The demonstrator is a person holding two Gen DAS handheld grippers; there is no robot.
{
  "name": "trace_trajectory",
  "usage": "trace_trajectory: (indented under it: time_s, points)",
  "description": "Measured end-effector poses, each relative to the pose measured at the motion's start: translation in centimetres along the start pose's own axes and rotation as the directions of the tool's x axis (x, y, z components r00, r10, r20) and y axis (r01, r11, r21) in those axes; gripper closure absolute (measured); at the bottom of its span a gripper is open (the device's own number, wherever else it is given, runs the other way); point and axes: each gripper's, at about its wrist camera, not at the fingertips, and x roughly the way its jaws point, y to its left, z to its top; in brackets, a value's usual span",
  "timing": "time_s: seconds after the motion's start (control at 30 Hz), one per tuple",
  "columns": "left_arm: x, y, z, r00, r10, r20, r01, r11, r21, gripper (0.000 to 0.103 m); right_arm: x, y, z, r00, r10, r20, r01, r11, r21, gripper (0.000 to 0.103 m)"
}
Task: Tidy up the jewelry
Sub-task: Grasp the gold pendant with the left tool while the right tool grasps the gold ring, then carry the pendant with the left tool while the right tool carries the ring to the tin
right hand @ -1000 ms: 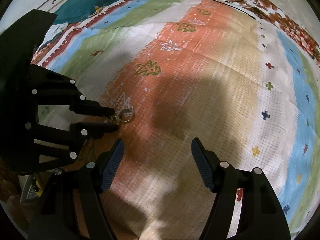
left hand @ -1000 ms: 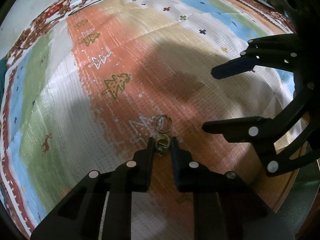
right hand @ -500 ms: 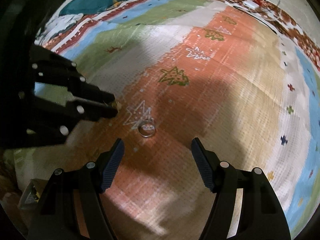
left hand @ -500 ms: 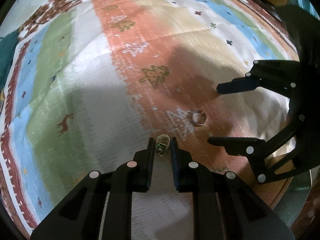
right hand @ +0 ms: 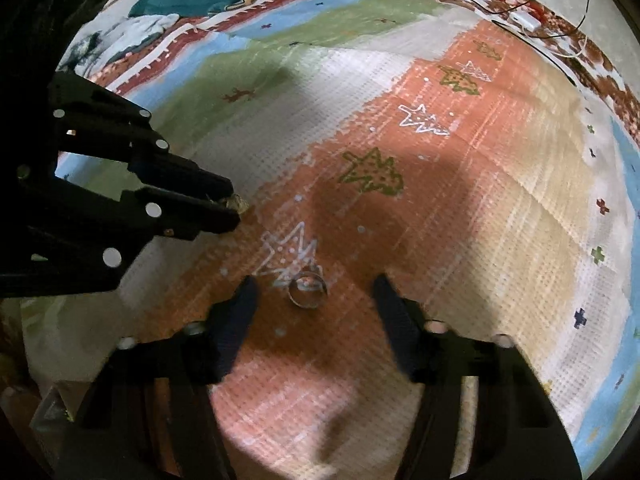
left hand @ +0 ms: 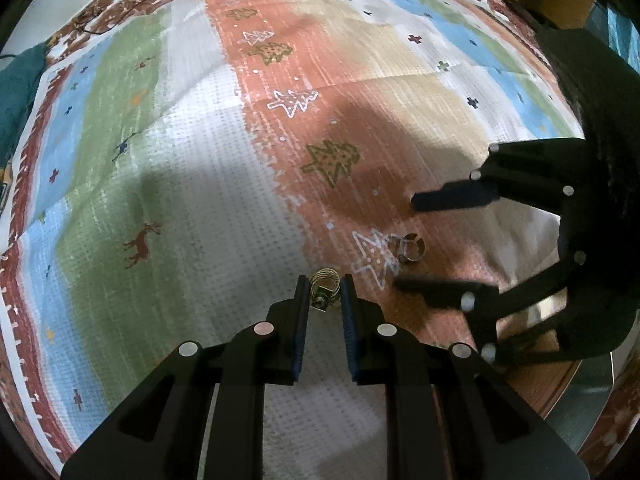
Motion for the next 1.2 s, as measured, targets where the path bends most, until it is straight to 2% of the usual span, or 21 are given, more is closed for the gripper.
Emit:
trace_trajectory:
  time_s: [0.03, 0.07, 0.13, 0.17, 0.53, 0.97, 1.2]
  points:
    - [0.0, 0.0, 0.0, 1.000, 0.000, -0.001, 0.000, 1.000, -0.002, 0.088, -0.1, -0.2, 0.1, 1.000, 0.003, -0.002, -0.003, 1.000, 0.010, 0.063]
    - [0.0, 0.0, 0.0, 1.000, -0.001, -0.003, 0.001, 1.000, -0.001, 0.088, -0.1, -0.3, 0.1, 1.000, 0.003, -0.003, -0.003, 1.000, 0.013, 0.071]
    - [0.0, 0.0, -0.1, 1.000, 0.000, -0.004, 0.000, 1.000, 0.001, 0.088, -0.1, -0.3, 0.1, 1.000, -0.009, -0.003, 0.009, 1.000, 0.010, 0.077]
    - [-0.1, 0.0, -0.1, 1.000, 0.000, -0.002, 0.000, 1.000, 0.000, 0.088, -0.1, -0.3, 0.0, 1.000, -0.011, -0.005, 0.011, 1.000, 0.008, 0.083]
    - [-2.9, -0.8, -0.7, 0.998, -0.031, 0.062, 0.032, 0.999, -0.010, 0.088, -1.6, 0.1, -0.5, 0.998, -0.058, 0.023, 0.058, 0.998, 0.007, 0.083]
    - [-7.8, -5.3, -1.8, 0.982, -0.074, 0.176, 0.064, 0.996, 0.061, 0.088, -7.0, 0.7, -2.3, 0.989, -0.107, 0.106, 0.100, 0.992, 0.073, 0.083]
    - [-9.6, -7.1, -3.3, 0.972, -0.086, 0.219, 0.069, 0.994, 0.085, 0.088, -10.0, 1.6, -3.8, 0.979, -0.114, 0.169, 0.096, 0.989, 0.112, 0.083]
